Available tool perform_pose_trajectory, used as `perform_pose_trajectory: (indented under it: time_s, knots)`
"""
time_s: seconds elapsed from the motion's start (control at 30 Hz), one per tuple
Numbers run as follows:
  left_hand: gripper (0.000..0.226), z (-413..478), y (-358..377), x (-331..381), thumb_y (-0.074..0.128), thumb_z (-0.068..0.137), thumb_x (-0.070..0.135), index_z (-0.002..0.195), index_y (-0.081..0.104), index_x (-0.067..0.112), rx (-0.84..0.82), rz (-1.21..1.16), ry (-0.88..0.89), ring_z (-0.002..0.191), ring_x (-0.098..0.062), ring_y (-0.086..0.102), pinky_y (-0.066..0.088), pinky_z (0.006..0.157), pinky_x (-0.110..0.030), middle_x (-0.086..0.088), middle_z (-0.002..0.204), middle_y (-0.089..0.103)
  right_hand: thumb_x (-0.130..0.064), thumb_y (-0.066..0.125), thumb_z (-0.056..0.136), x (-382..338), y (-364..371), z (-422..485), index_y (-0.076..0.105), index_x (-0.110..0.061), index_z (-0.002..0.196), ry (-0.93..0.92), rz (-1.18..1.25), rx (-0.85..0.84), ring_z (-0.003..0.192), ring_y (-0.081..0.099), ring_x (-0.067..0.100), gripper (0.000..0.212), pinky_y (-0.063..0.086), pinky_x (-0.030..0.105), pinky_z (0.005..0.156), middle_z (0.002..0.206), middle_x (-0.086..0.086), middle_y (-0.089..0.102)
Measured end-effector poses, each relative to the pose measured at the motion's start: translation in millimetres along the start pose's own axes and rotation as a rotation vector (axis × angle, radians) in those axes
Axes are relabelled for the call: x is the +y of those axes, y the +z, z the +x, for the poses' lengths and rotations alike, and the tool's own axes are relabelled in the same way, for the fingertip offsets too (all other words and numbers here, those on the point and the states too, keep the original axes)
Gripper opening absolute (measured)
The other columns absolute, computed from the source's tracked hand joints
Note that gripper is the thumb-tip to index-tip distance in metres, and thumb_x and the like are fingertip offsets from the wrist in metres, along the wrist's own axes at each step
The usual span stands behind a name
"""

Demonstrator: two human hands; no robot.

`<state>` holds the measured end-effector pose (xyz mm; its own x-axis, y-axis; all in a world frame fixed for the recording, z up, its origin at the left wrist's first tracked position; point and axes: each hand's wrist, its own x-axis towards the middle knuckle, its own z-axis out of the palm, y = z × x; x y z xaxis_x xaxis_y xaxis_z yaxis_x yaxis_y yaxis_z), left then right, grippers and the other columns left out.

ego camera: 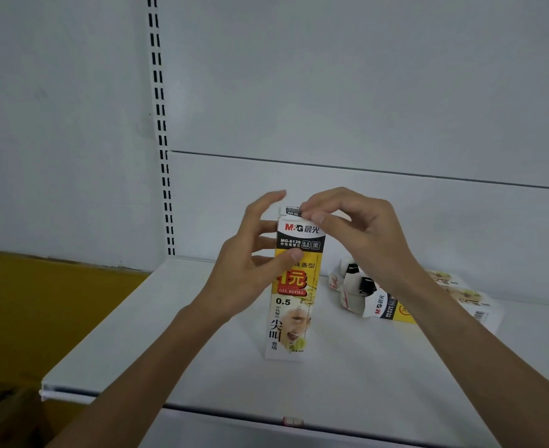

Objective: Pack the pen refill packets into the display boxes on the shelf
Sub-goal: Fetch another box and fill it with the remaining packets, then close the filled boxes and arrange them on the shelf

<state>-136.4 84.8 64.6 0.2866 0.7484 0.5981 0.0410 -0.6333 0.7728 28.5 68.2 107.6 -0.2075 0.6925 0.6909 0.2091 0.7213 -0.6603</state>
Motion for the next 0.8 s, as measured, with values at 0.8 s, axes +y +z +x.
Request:
perform_pose_trajectory:
  time_s: [0.8]
  knots:
    - [0.028,-50,133,-15,0.06,0.084,0.038,0.106,0.059,0.022,0.078,0.424,-0.407,0.089,-0.002,0.05,0.034,0.06,-0.004,0.008,0.102,0.063,-0.038,0.072,0.075,13,-130,-157,0.031,-0.037,0.14,0.535,-0.854,-0.185,0.13,0.034,0.009,0.077,0.036,0.029,0.102,0.14,-0.016,0.034]
